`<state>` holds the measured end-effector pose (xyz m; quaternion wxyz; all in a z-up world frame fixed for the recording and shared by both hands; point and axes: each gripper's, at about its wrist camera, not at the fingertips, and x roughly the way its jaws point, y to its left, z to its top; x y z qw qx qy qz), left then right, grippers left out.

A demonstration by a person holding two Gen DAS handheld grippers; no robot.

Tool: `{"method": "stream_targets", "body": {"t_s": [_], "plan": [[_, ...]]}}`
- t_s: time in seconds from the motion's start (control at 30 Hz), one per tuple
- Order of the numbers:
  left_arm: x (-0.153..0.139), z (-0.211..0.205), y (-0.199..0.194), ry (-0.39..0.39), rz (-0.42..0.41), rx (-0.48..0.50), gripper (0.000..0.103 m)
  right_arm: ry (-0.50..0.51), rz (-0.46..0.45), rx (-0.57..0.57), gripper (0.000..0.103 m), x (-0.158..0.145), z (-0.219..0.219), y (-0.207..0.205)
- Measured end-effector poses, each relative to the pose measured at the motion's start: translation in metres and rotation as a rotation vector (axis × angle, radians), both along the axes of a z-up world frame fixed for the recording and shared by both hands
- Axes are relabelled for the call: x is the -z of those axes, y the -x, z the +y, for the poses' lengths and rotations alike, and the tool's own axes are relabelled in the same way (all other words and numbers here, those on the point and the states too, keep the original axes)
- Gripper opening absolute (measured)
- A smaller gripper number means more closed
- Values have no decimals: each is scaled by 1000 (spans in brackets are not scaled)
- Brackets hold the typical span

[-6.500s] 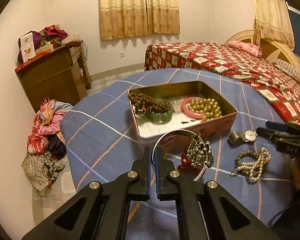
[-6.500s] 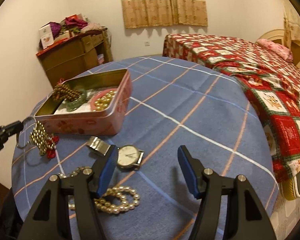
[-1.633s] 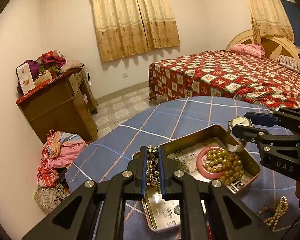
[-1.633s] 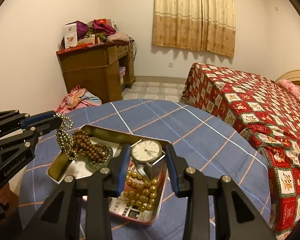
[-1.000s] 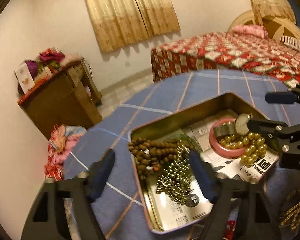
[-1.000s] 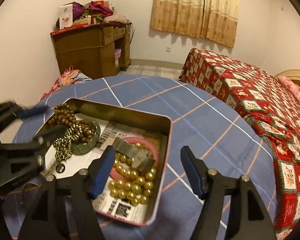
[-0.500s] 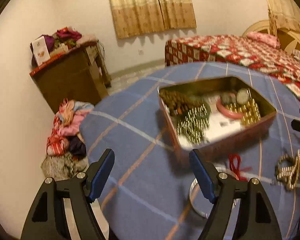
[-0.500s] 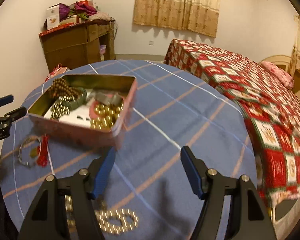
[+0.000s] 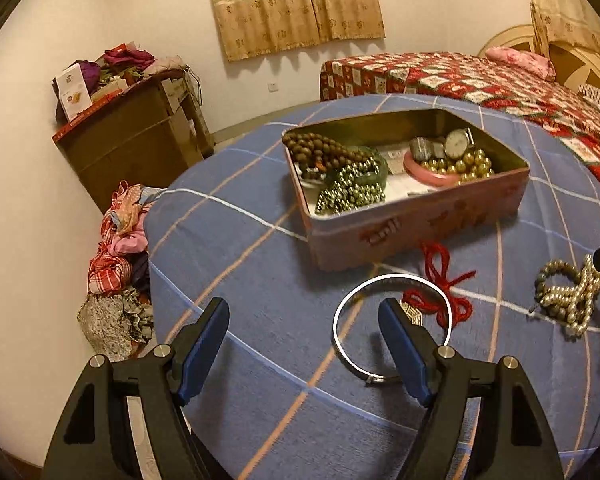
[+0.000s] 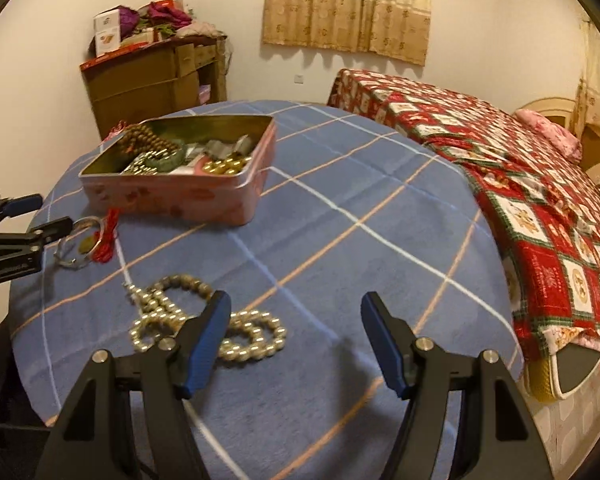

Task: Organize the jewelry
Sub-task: 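Move both open grippers back toward the pearl strand and silver bangle, then grasp the pearl strand with the right gripper while the left gripper grasps the silver bangle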

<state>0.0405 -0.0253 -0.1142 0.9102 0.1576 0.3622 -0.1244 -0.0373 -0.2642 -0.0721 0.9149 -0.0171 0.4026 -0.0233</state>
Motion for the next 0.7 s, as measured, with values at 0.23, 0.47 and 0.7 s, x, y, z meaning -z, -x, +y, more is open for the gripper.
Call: {"method": "stream_targets", "body": {"t_s": [0.23,0.47,0.7], "plan": [[11,1,-2,-1,21,2,77,-39,25,-14,67,11,-1,0],[10,-1,2,10,43,39,45,-90,35,-61,40,13,2,-1],[10,1,3,35,65,65,20,-74,44,-69,38,11,1,0]]}}
